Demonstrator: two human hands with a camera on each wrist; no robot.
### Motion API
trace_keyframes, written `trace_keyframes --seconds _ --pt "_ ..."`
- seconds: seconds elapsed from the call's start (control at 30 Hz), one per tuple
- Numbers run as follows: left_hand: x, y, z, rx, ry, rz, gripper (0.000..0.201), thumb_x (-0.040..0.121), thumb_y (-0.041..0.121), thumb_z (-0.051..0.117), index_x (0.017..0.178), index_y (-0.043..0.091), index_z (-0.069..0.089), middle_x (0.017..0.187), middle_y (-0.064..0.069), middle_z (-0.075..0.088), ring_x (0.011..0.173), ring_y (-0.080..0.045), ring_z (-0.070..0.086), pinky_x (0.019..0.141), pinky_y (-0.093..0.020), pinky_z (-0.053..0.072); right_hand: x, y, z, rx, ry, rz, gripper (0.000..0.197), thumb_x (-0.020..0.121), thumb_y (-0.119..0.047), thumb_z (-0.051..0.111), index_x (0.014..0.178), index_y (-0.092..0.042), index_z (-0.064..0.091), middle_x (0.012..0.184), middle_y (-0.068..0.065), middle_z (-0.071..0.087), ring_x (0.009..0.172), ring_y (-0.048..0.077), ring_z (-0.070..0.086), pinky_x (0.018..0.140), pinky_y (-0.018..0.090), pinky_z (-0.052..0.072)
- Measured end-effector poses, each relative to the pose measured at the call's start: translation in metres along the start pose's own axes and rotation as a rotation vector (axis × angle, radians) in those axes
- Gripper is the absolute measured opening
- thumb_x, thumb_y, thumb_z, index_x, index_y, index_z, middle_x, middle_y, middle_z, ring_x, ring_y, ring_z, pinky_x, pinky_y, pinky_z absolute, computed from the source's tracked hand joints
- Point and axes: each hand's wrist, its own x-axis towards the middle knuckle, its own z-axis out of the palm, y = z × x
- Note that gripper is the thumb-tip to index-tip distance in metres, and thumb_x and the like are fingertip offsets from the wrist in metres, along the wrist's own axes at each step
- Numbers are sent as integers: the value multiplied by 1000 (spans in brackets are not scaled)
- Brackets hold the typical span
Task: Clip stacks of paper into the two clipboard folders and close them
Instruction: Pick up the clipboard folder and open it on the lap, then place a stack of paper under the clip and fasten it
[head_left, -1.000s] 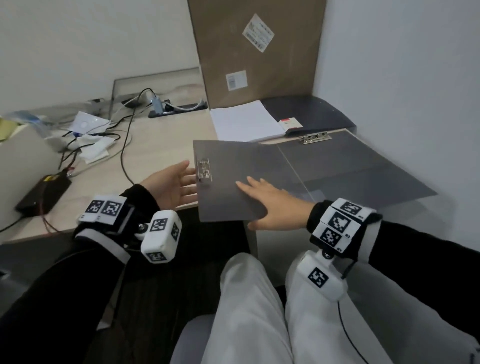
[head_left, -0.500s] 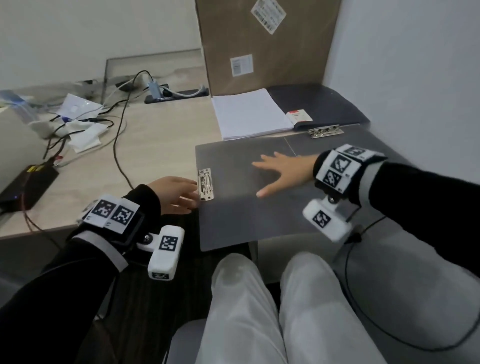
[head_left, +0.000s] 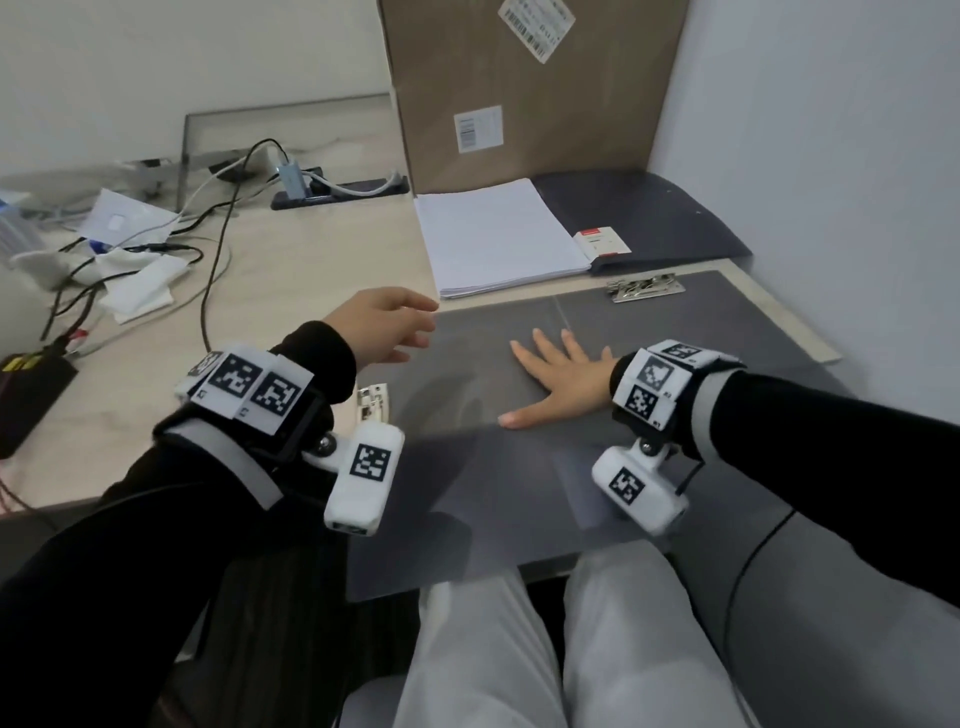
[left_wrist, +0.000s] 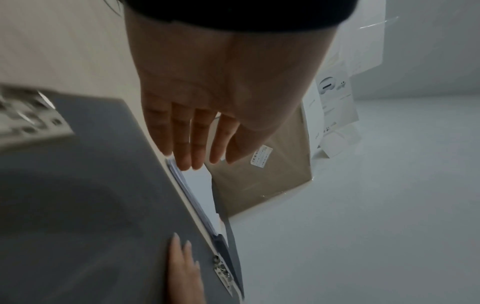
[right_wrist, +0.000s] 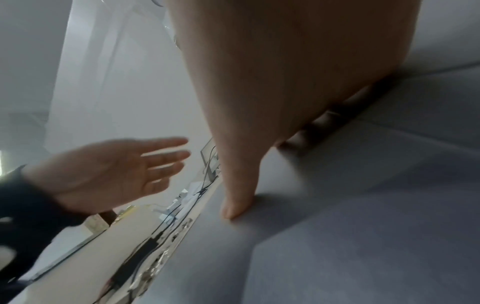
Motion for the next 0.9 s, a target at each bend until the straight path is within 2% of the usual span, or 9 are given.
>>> trace_keyframes --seconds 0.17,0.3,0.37,0.43,0.5,0.6,0.73,0.8,0.9 --pt "17 14 13 16 -40 19 19 90 15 53 107 20 60 105 -4 62 85 -13 61 73 -23 47 2 -31 3 166 68 -29 98 80 -68 51 152 -31 -3 161 -3 -14 147 26 -16 113 62 -3" --pt "25 10 17 89 -60 2 28 91 18 54 118 17 60 109 -4 62 96 -14 60 71 -20 47 -9 -9 -13 349 232 -111 76 90 -38 58 151 -18 19 161 6 10 149 17 10 117 29 14" --pt "27 11 21 115 -80 6 31 92 19 53 123 15 58 111 -3 61 98 -13 58 70 -18 46 -16 20 -24 308 290 -80 71 91 -35 58 151 -18 23 160 5 14 148 16 14 116 25 14" --pt "32 15 32 160 -97 26 33 93 18 52 125 14 57 114 -3 60 101 -13 55 74 -20 45 -21 51 -34 266 299 -21 73 91 -35 58 151 -17 21 161 6 12 149 16 9 117 26 9" --pt "34 17 48 256 -131 49 38 93 17 52 131 14 54 126 -3 58 115 -14 53 90 -24 44 -25 73 -35 260 303 28 72 92 -33 58 151 -15 21 161 8 11 149 18 5 116 25 4" --pt "36 18 79 470 -234 88 50 94 21 50 142 15 40 149 -2 41 138 -16 37 111 -21 24 -25 90 -26 245 319 61 68 93 -29 56 151 -16 22 161 9 10 149 24 1 116 25 1" --pt "83 28 133 682 -345 54 68 92 35 50 151 19 19 159 -5 17 147 -23 17 120 -32 16 10 116 -36 210 282 108 71 92 -35 56 151 -24 20 161 6 6 149 28 -2 120 37 4" --pt "86 27 136 863 -381 16 77 89 46 50 151 25 11 160 -6 6 148 -30 2 120 -45 12 16 107 -40 178 278 98 73 90 -38 56 151 -27 17 162 3 4 149 28 -3 121 43 7" --pt "86 22 135 969 -407 7 89 83 58 51 151 31 -1 160 -1 -10 147 -32 -13 119 -51 4 27 97 -46 71 289 56 76 89 -45 55 151 -29 13 162 0 0 149 27 -6 120 47 8"
